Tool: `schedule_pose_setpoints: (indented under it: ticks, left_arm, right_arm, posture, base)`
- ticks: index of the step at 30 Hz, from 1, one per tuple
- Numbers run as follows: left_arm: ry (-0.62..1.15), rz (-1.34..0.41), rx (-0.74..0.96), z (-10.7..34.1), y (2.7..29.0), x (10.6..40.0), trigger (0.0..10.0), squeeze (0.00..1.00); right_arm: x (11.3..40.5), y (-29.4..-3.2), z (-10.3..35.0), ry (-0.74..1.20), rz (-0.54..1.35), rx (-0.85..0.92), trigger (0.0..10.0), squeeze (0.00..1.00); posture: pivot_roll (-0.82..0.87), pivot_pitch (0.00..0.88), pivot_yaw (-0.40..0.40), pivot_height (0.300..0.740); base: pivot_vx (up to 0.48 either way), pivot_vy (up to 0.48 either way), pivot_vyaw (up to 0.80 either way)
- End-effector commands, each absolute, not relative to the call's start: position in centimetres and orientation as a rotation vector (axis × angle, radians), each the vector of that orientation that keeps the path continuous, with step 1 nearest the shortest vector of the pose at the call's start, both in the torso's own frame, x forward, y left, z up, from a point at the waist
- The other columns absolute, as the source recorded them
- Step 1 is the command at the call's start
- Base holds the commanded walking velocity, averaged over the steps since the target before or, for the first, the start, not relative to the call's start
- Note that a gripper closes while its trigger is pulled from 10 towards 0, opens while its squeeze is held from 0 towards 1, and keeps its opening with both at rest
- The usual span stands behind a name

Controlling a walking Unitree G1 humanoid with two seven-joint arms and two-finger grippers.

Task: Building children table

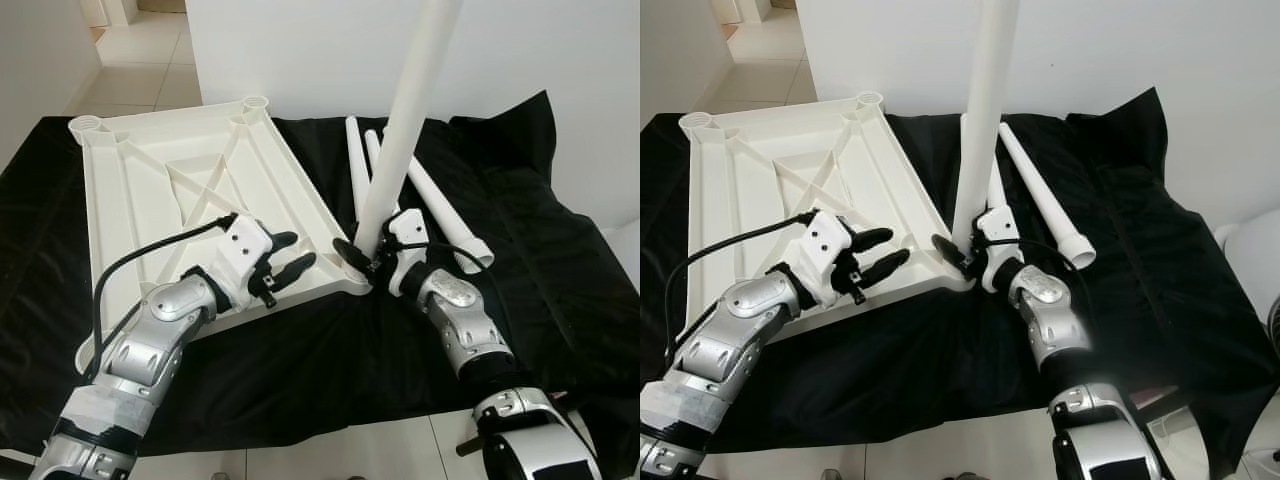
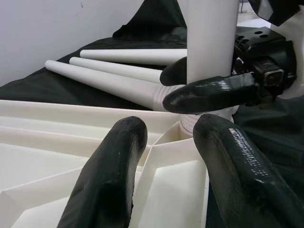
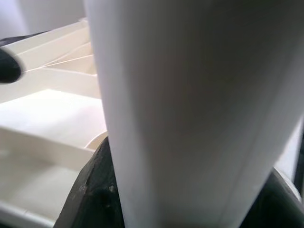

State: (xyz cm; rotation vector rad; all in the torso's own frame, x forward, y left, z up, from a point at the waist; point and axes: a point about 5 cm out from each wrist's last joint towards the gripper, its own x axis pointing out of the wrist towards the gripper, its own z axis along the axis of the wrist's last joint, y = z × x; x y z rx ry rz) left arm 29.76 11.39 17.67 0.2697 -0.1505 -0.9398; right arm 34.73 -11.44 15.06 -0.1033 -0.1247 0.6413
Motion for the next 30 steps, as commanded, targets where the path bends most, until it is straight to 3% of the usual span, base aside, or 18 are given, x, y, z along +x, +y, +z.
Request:
schedule_pose_setpoints:
  ticks: [1, 11, 21, 27, 28, 30]
  left_arm:
    - [-0.131, -1.021, 0.290, 17.4, 11.0, 29.5, 10.0, 0.00]
    - [-0.130, -1.009, 0.291, 17.3, 11.1, 29.5, 10.0, 0.00]
    - [-0.129, -1.009, 0.302, 17.3, 11.2, 29.7, 10.0, 0.00]
    - [-0.133, -1.017, 0.314, 17.4, 11.2, 29.9, 10.0, 0.00]
    - [-0.135, -1.007, 0.318, 17.5, 11.3, 30.0, 10.0, 0.00]
    - [-0.136, -0.983, 0.324, 17.6, 11.4, 30.4, 10.0, 0.00]
  right_arm:
    - [34.6, -11.9, 14.4, -0.087, 0.581, -0.104, 10.0, 0.00]
    - [33.6, -10.1, 14.5, -0.077, 0.262, 0.075, 10.0, 0.00]
    - [32.2, -7.1, 14.7, -0.060, 0.149, 0.163, 10.0, 0.00]
    - [32.4, -7.7, 14.9, -0.062, 0.134, 0.134, 10.0, 0.04]
    - [32.5, -7.9, 14.9, -0.066, 0.139, 0.134, 10.0, 1.00]
    - [32.5, -8.3, 14.9, -0.068, 0.142, 0.133, 10.0, 1.00]
  posture:
    - [-0.02, 0.070, -0.040, 0.740]
    - [-0.02, 0.073, -0.050, 0.740]
    - [-0.02, 0.064, -0.043, 0.740]
    - [-0.02, 0.060, -0.042, 0.740]
    - [-0.02, 0.057, -0.042, 0.740]
    - [-0.01, 0.053, -0.043, 0.740]
  base:
    - [0.000, 0.000, 0.00]
    - [0.000, 0.000, 0.00]
    - [0.000, 0.000, 0.00]
    - [0.000, 0.000, 0.00]
    - [0.000, 0.000, 0.00]
    - [0.000, 0.000, 0.00]
